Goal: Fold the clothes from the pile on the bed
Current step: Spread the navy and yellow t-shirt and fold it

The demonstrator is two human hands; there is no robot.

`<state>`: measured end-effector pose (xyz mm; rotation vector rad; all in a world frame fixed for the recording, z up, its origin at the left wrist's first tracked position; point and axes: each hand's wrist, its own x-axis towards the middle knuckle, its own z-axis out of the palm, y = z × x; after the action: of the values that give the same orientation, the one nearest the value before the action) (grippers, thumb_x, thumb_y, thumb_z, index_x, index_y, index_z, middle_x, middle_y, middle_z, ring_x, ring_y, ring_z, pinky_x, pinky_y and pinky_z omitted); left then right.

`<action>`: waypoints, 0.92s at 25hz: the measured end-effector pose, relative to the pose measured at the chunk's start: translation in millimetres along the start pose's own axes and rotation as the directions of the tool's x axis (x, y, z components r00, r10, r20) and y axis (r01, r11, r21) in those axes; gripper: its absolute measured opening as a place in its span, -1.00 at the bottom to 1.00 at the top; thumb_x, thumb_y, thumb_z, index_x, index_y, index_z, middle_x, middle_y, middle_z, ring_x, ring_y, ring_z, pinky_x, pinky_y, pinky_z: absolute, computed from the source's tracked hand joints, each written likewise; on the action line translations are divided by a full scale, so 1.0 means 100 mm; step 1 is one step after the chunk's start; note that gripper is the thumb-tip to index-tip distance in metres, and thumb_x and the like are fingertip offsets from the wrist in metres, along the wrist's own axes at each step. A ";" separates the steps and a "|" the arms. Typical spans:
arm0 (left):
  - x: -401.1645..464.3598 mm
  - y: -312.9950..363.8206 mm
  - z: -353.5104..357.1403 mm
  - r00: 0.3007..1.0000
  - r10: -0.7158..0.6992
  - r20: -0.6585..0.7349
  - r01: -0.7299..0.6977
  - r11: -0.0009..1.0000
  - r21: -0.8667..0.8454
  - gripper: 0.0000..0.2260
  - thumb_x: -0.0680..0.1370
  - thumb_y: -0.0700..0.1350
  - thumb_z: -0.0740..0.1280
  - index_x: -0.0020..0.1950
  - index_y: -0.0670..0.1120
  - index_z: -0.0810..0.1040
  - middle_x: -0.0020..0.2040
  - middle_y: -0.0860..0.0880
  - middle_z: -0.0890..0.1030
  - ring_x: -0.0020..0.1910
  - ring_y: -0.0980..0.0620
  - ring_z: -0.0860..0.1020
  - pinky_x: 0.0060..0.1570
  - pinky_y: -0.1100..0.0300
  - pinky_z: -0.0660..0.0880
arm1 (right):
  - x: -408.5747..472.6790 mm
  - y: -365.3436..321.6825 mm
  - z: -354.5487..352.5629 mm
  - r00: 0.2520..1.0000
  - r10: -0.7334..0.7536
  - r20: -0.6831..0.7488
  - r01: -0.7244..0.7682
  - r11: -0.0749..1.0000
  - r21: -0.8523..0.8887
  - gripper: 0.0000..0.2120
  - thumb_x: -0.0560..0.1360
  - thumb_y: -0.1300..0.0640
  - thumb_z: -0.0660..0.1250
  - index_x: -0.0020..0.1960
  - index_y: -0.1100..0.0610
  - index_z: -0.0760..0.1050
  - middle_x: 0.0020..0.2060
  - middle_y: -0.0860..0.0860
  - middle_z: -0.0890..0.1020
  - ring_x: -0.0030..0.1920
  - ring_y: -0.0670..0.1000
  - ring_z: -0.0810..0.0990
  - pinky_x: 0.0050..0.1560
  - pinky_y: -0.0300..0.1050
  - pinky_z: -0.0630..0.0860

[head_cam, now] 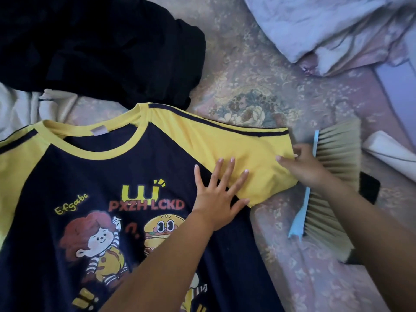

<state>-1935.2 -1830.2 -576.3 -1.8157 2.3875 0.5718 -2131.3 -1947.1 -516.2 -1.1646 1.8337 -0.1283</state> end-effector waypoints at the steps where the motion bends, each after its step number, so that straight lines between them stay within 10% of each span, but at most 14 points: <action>1: 0.01 0.05 0.02 1.000 0.003 0.013 -0.003 1.000 -0.006 -0.42 0.51 0.31 -0.39 0.50 0.17 -0.29 0.54 -0.06 -0.28 0.51 -0.17 -0.27 0.23 -0.50 -0.28 | -0.05 0.03 -0.01 0.998 -0.030 0.046 0.034 0.996 -0.081 -0.50 0.52 0.13 0.34 0.37 0.13 0.20 0.13 0.08 0.45 0.10 0.10 0.49 0.07 -0.01 0.45; 5: 0.07 0.12 -0.05 0.986 -0.038 0.160 0.043 0.999 -0.022 -0.43 0.53 0.33 -0.27 0.44 0.20 -0.45 0.44 -0.01 -0.52 0.40 -0.16 -0.50 0.16 -0.46 -0.43 | -0.20 0.03 0.07 0.988 -0.152 -0.011 0.121 0.828 -0.547 -0.59 0.54 0.39 0.14 0.33 0.12 0.20 0.12 0.27 0.47 -0.07 0.17 0.51 -0.15 0.00 0.41; 9: -0.01 0.22 0.01 0.998 0.065 0.027 -0.067 0.995 0.075 -0.33 0.54 0.34 -0.15 0.53 0.05 -0.25 0.54 -0.10 -0.26 0.49 -0.15 -0.30 0.25 -0.47 -0.34 | -0.29 -0.01 0.38 0.910 -0.407 -0.082 0.113 0.433 -0.894 -0.59 0.50 0.40 0.13 0.35 0.29 0.29 0.31 0.33 0.29 0.16 0.32 0.44 -0.03 0.12 0.48; 15: 0.02 0.50 0.12 0.982 0.137 0.133 -0.151 0.984 0.100 -0.50 0.67 -0.01 -0.13 0.52 -0.16 -0.26 0.53 -0.11 -0.29 0.48 -0.11 -0.35 0.20 -0.48 -0.31 | -0.08 0.35 0.54 0.973 -0.181 0.142 0.224 0.602 -0.766 -0.43 0.63 -0.11 -0.10 0.49 -0.12 -0.39 0.48 0.06 -0.40 0.50 0.09 -0.35 0.46 0.12 -0.24; 20: 0.06 0.41 0.00 0.937 0.232 0.260 -0.223 0.973 -0.064 -0.53 0.67 0.01 -0.12 0.55 -0.01 -0.18 0.53 -0.03 -0.31 0.48 -0.03 -0.37 0.23 -0.45 -0.38 | -0.03 0.43 0.61 0.932 -0.352 0.084 0.249 0.455 -0.855 -0.47 0.63 -0.13 -0.20 0.46 -0.08 -0.43 0.50 0.14 -0.32 0.50 0.11 -0.33 0.46 0.16 -0.26; 23: -0.21 0.00 -0.08 0.962 0.253 0.107 -0.228 0.953 -0.200 -0.55 0.66 0.05 -0.06 0.55 0.01 0.06 0.57 -0.06 -0.09 0.54 0.04 -0.14 0.43 -0.21 -0.26 | -0.03 0.32 0.55 0.974 -0.186 0.126 0.203 0.490 -0.847 -0.44 0.59 -0.18 -0.24 0.46 -0.11 -0.44 0.50 0.05 -0.36 0.50 0.05 -0.33 0.49 0.16 -0.21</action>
<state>-1928.0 -1814.0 -562.6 -1.4995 2.5562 0.9385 -2111.4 -1907.7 -562.0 -2.0544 1.7421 0.7788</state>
